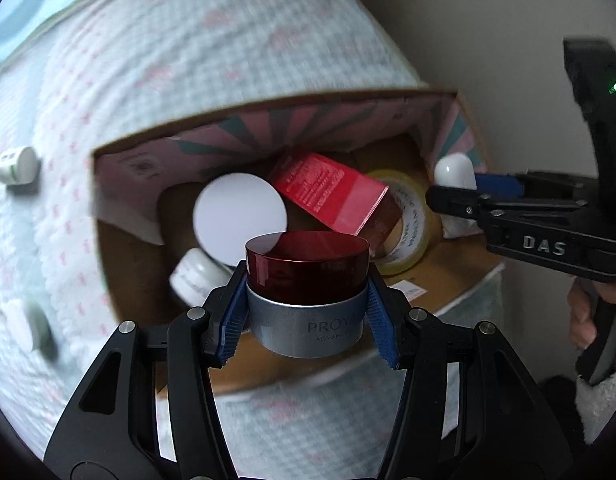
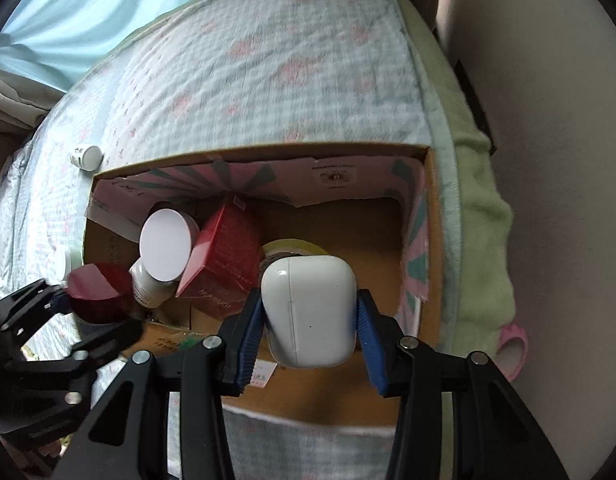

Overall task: Organize rigid objects
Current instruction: 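Lower the jar and earbud case into the box and open both tools, then move both tools back over the pill bottle and green jar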

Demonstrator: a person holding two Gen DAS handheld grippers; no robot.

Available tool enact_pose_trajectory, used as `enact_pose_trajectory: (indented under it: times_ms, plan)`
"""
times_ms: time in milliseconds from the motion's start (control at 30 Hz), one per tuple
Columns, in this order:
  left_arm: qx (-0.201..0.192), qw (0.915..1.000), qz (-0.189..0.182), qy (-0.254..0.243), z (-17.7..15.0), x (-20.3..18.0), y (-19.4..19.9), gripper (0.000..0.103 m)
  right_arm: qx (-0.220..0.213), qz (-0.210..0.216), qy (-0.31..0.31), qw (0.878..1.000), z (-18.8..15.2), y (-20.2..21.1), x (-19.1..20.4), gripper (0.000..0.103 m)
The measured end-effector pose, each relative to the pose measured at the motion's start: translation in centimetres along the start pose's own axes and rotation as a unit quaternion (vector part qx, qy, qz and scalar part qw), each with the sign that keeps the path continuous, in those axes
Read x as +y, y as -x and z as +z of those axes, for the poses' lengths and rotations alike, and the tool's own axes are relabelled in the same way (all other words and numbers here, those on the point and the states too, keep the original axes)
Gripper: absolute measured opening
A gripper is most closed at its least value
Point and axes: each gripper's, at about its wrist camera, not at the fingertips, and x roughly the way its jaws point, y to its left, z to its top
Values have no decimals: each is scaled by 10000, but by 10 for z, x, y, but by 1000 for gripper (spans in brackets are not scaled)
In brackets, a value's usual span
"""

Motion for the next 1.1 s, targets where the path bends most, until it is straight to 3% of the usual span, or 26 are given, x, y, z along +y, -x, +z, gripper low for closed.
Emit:
enact_pose_trajectory:
  times_ms: [167, 467, 500, 533, 567, 600, 633, 700, 833, 1100]
  plan:
    - [277, 9994, 132, -186, -7, -4, -24, 50, 11, 154, 177, 9997, -6, -13, 0, 41]
    - [306, 9970, 418, -580, 0, -8, -29, 52, 122, 499, 72, 9987, -2, -27, -6, 42]
    - [315, 9971, 381, -587, 1, -9, -29, 70, 109, 527, 54, 9985, -2, -27, -7, 42]
    - [274, 9971, 371, -599, 2, -10, -26, 103, 112, 588, 42, 9982, -2, -26, -7, 49]
    - [202, 9972, 391, -612, 4, -12, -23, 102, 137, 636, 35, 9979, -2, -24, -5, 55]
    - [114, 9970, 411, -645, 4, -13, -19, 103, 140, 593, 64, 9981, -3, -22, -4, 85]
    - [91, 9967, 412, -691, 5, -15, -17, 103, 146, 530, 121, 9984, -4, -20, -2, 103]
    - [85, 9962, 458, -740, 5, -16, -13, 103, 165, 671, 263, 9973, -5, -16, 2, 103]
    - [73, 9960, 482, -744, 4, -13, -7, 103, 139, 478, 391, 9980, -10, -11, 5, 103]
    - [-6, 9967, 539, -606, 0, -7, 20, 103, 356, 483, 259, 9979, -17, -6, -3, 103]
